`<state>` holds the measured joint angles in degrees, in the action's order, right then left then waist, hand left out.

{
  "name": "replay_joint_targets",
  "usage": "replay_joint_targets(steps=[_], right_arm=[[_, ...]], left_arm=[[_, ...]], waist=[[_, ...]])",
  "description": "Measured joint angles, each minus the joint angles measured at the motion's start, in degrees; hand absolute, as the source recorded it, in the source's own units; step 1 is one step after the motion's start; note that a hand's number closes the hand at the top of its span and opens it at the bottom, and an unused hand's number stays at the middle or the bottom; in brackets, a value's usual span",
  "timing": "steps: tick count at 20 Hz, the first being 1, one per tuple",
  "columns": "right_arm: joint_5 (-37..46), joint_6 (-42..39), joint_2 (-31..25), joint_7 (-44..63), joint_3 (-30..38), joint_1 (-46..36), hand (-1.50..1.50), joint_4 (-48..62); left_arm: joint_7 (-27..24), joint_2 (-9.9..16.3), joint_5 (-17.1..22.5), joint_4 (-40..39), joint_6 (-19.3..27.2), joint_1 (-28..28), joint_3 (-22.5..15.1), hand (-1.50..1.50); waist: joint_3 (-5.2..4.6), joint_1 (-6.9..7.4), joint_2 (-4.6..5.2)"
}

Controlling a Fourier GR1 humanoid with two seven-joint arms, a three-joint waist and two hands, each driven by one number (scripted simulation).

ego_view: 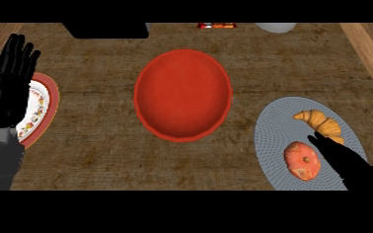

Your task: Pick the squash from the placemat and place it in the bowl

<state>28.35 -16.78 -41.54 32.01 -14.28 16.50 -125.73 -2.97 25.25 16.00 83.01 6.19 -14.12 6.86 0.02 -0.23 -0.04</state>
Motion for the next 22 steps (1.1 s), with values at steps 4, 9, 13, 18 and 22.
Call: replay_joint_targets(steps=[4, 9, 13, 18, 22], right_arm=[[1.42, -1.09, 2.52, -3.35, 1.56, -0.53, -1.50, 2.55], [3.98, -1.44, 5.37, -9.39, 2.61, -1.68, -1.50, 6.90], [6.49, -2.59, 7.39, -12.09, 2.95, -2.51, -1.50, 9.28], [9.91, -4.03, 10.05, -13.14, 3.09, -2.66, -1.50, 11.22], [12.57, -4.43, 12.78, -14.24, 2.84, -3.71, -1.50, 13.96]], left_arm=[[0.67, -1.45, -1.35, 0.82, 0.43, 0.07, 0.23, 0.00], [1.02, -2.45, -2.41, 0.26, -0.05, -0.77, 1.08, 0.00], [1.56, -3.12, -3.19, 1.75, -0.59, 0.21, 1.60, 0.00], [2.20, -3.65, -3.79, 2.21, -1.67, 0.15, 2.62, 0.00], [1.58, -4.55, -4.50, 2.14, -2.49, 0.48, 3.14, 0.00]], waist=[[-0.01, 0.02, -0.01], [-0.01, 0.03, 0.01], [0.00, 0.10, 0.00], [-0.02, 0.07, 0.00], [-0.02, 0.09, 0.01]])
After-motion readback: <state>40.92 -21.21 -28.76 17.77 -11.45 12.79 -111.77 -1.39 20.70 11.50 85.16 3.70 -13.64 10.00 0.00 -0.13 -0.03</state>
